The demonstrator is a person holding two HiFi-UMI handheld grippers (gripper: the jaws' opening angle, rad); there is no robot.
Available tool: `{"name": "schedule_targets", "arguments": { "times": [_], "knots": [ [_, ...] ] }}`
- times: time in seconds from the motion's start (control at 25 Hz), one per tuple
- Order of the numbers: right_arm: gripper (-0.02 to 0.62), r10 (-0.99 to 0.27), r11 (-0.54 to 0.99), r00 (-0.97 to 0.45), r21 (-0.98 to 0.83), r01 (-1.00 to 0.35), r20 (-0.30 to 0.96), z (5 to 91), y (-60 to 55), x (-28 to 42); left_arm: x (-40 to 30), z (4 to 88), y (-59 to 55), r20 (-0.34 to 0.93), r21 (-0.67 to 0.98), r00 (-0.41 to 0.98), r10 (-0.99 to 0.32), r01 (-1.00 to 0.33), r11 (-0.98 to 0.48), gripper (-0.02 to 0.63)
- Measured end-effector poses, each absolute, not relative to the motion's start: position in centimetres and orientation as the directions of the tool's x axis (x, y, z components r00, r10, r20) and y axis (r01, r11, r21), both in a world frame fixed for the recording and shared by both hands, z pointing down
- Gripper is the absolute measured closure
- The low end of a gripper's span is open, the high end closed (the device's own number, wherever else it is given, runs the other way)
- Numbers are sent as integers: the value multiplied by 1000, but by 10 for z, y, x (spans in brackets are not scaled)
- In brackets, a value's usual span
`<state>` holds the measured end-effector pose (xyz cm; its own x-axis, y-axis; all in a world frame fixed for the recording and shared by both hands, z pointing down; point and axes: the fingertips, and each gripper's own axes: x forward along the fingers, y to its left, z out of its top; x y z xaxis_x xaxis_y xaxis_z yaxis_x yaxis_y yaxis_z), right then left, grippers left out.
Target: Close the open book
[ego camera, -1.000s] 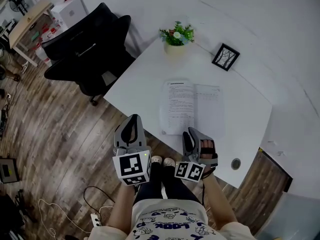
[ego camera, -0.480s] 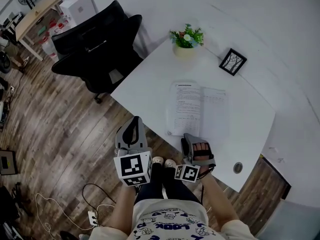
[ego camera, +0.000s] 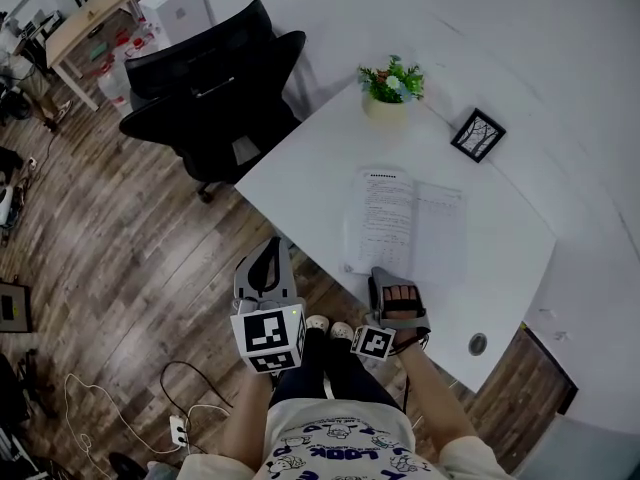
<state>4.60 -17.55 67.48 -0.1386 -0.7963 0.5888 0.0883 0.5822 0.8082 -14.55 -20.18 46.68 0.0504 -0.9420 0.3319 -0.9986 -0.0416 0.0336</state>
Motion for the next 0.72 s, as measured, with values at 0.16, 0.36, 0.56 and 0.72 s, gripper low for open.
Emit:
{"name": "schedule_targets", "arguments": {
  "times": [0.16, 0.36, 0.56, 0.72],
  "knots": [
    [442, -801, 570, -141, 813, 119, 582, 679, -177, 40, -151, 466, -198, 331, 37, 38, -943, -999, -28, 580],
    [443, -819, 548, -139, 831, 99, 557, 679, -184, 33, -155, 464, -195, 329, 38, 27, -944, -999, -15, 580],
    [443, -826, 531, -156, 841, 102, 541, 678, -186, 22, -161, 463, -192, 331, 38, 12, -944, -999, 0, 580],
    [449, -815, 552, -166, 831, 68, 555, 679, -187, 15, -165, 462, -190, 329, 32, 5, -944, -999, 6, 580]
  ]
}}
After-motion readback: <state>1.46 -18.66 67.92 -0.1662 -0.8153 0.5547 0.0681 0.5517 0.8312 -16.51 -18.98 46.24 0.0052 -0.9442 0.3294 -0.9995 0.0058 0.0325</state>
